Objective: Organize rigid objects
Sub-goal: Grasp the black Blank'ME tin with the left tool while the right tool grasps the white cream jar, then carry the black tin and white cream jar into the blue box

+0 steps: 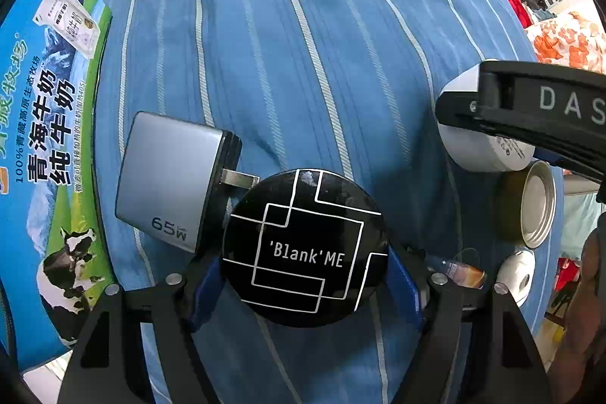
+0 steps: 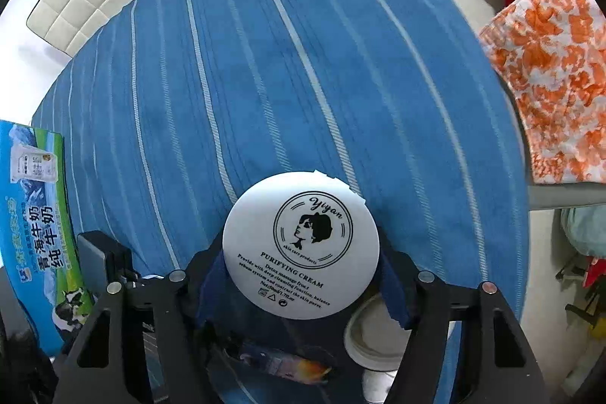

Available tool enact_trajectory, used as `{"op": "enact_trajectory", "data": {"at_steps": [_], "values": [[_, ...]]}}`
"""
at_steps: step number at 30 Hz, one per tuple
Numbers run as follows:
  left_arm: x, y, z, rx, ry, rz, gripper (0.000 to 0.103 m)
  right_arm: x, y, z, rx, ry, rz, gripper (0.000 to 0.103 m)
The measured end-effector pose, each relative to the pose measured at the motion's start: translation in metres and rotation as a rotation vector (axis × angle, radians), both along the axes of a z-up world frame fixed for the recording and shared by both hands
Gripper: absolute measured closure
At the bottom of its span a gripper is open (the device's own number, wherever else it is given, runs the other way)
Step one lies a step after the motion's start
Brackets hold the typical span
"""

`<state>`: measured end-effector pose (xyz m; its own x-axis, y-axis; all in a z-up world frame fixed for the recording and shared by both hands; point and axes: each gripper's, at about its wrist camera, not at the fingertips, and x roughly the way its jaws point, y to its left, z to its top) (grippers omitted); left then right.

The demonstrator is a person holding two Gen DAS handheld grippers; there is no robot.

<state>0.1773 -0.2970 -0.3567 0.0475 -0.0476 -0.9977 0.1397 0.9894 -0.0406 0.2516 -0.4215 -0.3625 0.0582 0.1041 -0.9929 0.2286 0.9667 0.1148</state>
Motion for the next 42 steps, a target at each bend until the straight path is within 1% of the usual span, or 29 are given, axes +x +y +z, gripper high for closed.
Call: {"op": "enact_trajectory", "data": {"at_steps": [1, 3, 4, 7, 12, 17, 21, 25, 28, 30, 31, 33, 35, 38, 42], "values": [[0.004, 0.018, 0.004, 0.002, 0.000, -0.001, 0.029, -0.003, 0.000, 0.004, -0.005, -0.010, 0.001, 0.033], [-0.001, 0.033, 0.014, 0.002, -0.005, -0.003, 0.029, -0.008, 0.000, 0.013, -0.010, -0.026, 0.005, 0.033], [-0.002, 0.043, 0.014, -0.001, -0.001, -0.004, 0.029, -0.011, 0.000, 0.016, -0.012, -0.034, 0.006, 0.033], [-0.006, 0.045, 0.023, -0.020, 0.022, -0.001, 0.029, -0.016, -0.003, 0.028, -0.008, -0.050, 0.002, 0.033], [-0.010, 0.048, 0.057, -0.029, -0.016, -0.021, 0.029, -0.026, -0.002, 0.050, -0.006, -0.079, 0.008, 0.033], [-0.017, 0.056, 0.090, -0.037, -0.073, -0.039, 0.029, -0.044, 0.012, 0.076, 0.019, -0.116, 0.021, 0.033], [-0.027, 0.074, 0.117, -0.047, -0.131, -0.046, 0.029, -0.058, 0.026, 0.103, 0.019, -0.161, 0.048, 0.033], [-0.036, 0.101, 0.141, -0.059, -0.169, -0.030, 0.029, -0.069, 0.044, 0.129, 0.025, -0.205, 0.074, 0.033], [-0.040, 0.133, 0.158, -0.066, -0.201, -0.007, 0.029, -0.076, 0.068, 0.153, 0.047, -0.240, 0.095, 0.033], [-0.045, 0.155, 0.172, -0.067, -0.225, 0.013, 0.029, -0.082, 0.093, 0.170, 0.071, -0.267, 0.116, 0.033], [-0.047, 0.161, 0.173, -0.067, -0.233, 0.021, 0.029, -0.084, 0.106, 0.176, 0.078, -0.274, 0.133, 0.033], [-0.051, 0.189, 0.183, -0.058, -0.259, 0.051, 0.029, -0.086, 0.134, 0.187, 0.105, -0.288, 0.151, 0.033], [-0.054, 0.212, 0.187, -0.048, -0.273, 0.078, 0.029, -0.087, 0.161, 0.192, 0.122, -0.294, 0.175, 0.033], [-0.058, 0.257, 0.190, -0.026, -0.281, 0.125, 0.029, -0.083, 0.208, 0.194, 0.143, -0.293, 0.216, 0.033], [-0.060, 0.313, 0.189, 0.006, -0.286, 0.183, 0.029, -0.076, 0.263, 0.191, 0.136, -0.301, 0.259, 0.033]]}}
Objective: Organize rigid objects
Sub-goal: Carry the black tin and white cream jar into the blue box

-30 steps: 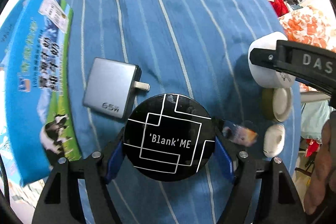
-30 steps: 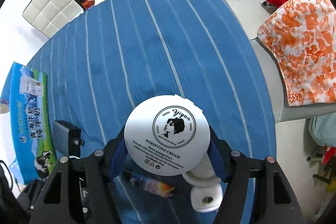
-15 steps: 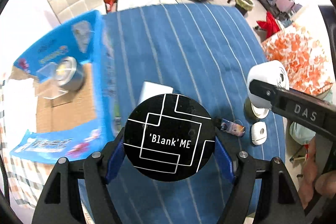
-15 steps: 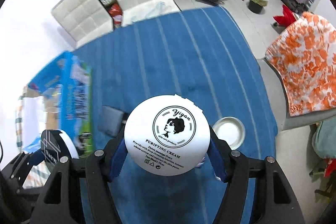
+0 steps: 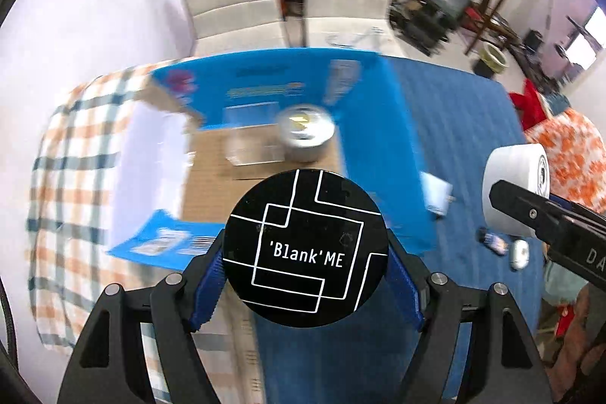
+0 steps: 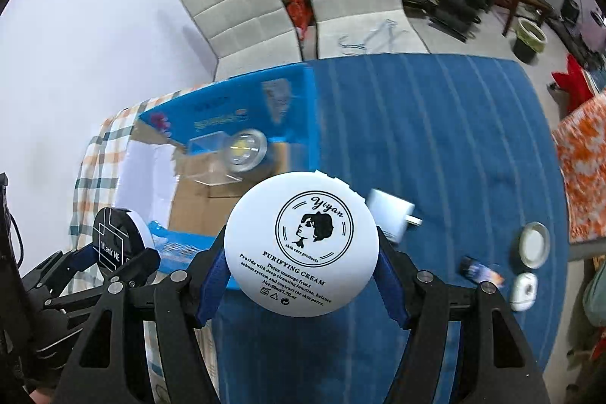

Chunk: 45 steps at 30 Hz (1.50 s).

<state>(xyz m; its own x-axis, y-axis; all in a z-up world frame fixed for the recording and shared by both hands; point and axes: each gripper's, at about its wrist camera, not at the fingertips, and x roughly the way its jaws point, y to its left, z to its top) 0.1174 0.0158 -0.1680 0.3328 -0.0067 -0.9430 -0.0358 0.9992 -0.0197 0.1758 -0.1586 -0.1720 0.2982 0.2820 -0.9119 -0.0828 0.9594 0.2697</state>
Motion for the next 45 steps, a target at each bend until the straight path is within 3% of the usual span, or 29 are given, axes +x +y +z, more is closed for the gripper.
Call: {"op": "enact_trajectory", "data": {"at_steps": [8, 14, 20, 23, 34, 45], "values": [[0.012, 0.070, -0.012, 0.042, -0.011, 0.037, 0.029, 0.017, 0.065, -0.016, -0.009, 0.025, 0.023, 0.033], [0.028, 0.100, -0.011, 0.043, -0.030, 0.066, 0.029, 0.028, 0.079, -0.028, -0.018, 0.049, 0.015, 0.033], [0.059, 0.116, -0.032, 0.074, -0.003, 0.074, 0.029, 0.045, 0.089, -0.049, -0.022, 0.082, 0.008, 0.033], [0.077, 0.124, -0.050, 0.077, 0.031, 0.073, 0.029, 0.054, 0.094, -0.065, -0.037, 0.113, 0.005, 0.033], [0.132, 0.137, -0.101, -0.035, 0.170, 0.085, 0.029, 0.080, 0.102, -0.123, -0.073, 0.246, -0.008, 0.032], [0.137, 0.132, -0.141, -0.076, 0.298, 0.070, 0.028, 0.086, 0.118, -0.160, -0.100, 0.298, 0.017, 0.032]]}}
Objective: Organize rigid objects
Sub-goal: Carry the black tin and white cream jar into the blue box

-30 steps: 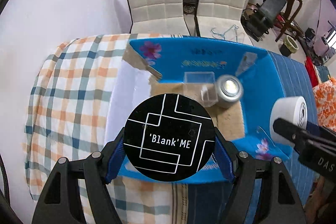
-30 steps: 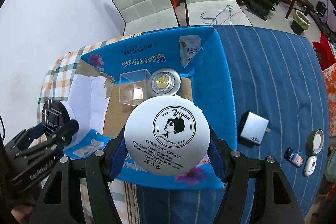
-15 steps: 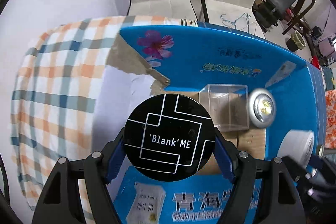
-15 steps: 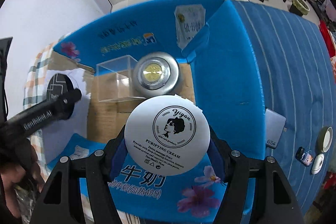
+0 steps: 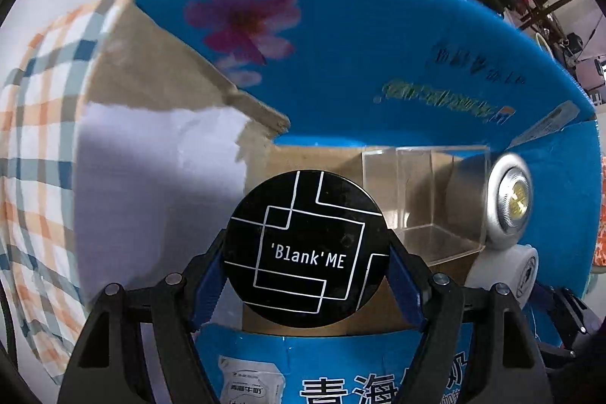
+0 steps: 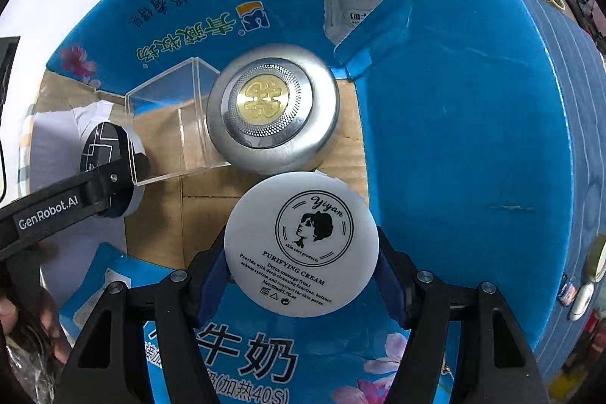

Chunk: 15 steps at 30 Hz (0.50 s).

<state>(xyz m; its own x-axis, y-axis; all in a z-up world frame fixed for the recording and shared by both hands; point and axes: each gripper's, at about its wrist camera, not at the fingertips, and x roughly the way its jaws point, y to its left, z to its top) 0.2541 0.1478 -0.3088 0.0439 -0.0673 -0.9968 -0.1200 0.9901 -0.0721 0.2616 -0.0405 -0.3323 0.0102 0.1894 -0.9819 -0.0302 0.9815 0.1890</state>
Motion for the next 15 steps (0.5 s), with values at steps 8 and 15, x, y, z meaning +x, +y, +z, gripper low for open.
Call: {"op": "enact_trajectory", "data": {"at_steps": [8, 15], "values": [[-0.001, -0.001, 0.002, -0.017, 0.010, 0.006, 0.028, 0.007, -0.004, -0.007, 0.064, 0.035, -0.018, 0.032], [0.014, 0.006, 0.004, -0.018, -0.025, 0.008, 0.028, 0.011, 0.004, -0.014, 0.067, 0.051, -0.022, 0.021]]}}
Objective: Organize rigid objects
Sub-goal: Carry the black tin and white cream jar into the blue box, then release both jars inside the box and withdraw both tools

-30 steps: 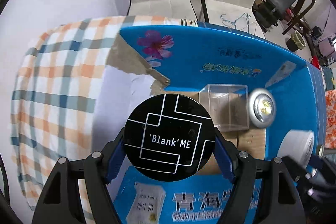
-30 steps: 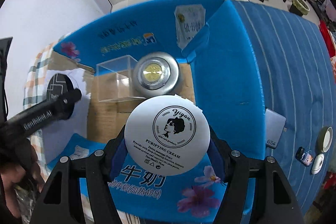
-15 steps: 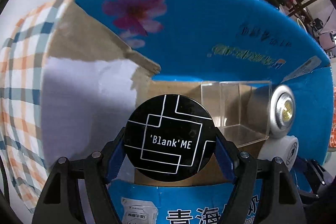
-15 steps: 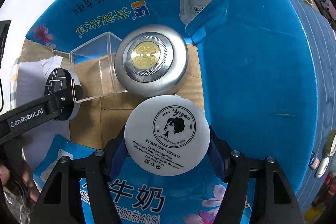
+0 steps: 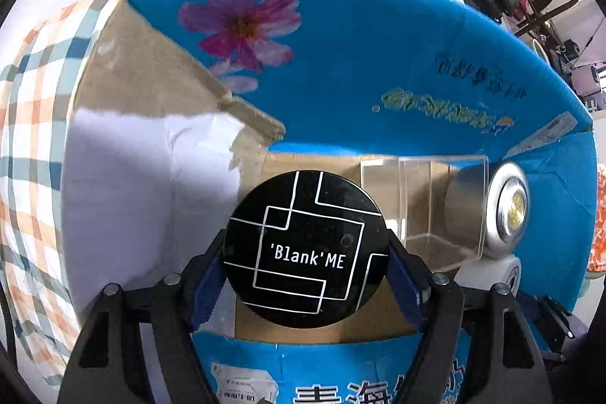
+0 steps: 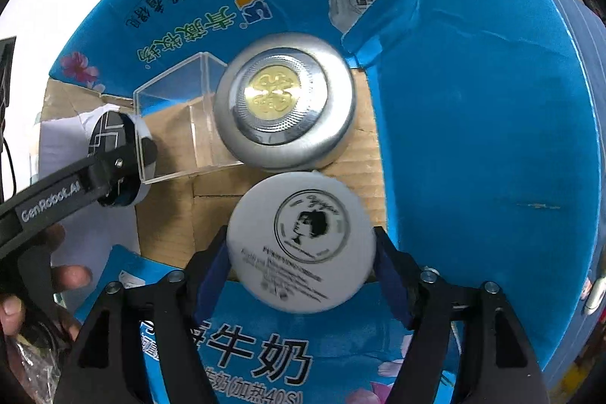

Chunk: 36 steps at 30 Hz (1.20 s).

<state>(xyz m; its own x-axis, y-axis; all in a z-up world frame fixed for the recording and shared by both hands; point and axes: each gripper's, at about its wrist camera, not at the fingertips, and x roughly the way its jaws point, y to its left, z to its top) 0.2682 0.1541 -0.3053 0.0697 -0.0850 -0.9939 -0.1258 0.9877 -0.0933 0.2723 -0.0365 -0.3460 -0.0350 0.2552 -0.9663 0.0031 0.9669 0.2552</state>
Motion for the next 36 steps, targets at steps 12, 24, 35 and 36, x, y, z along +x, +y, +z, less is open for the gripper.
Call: {"op": "enact_trajectory", "data": {"at_steps": [12, 24, 35, 36], "values": [[-0.002, -0.001, 0.001, 0.040, -0.041, -0.024, 0.026, 0.002, 0.010, 0.019, -0.024, -0.033, 0.029, 0.005], [0.003, -0.001, 0.010, 0.135, -0.035, -0.048, 0.001, -0.011, 0.017, 0.040, -0.098, -0.069, 0.056, 0.000], [-0.034, 0.008, 0.050, 0.128, -0.118, -0.042, 0.001, -0.047, -0.004, 0.075, -0.118, -0.137, 0.090, 0.000], [-0.042, 0.006, 0.056, 0.130, -0.129, -0.048, 0.001, -0.051, -0.006, 0.082, -0.123, -0.153, 0.101, 0.000]]}}
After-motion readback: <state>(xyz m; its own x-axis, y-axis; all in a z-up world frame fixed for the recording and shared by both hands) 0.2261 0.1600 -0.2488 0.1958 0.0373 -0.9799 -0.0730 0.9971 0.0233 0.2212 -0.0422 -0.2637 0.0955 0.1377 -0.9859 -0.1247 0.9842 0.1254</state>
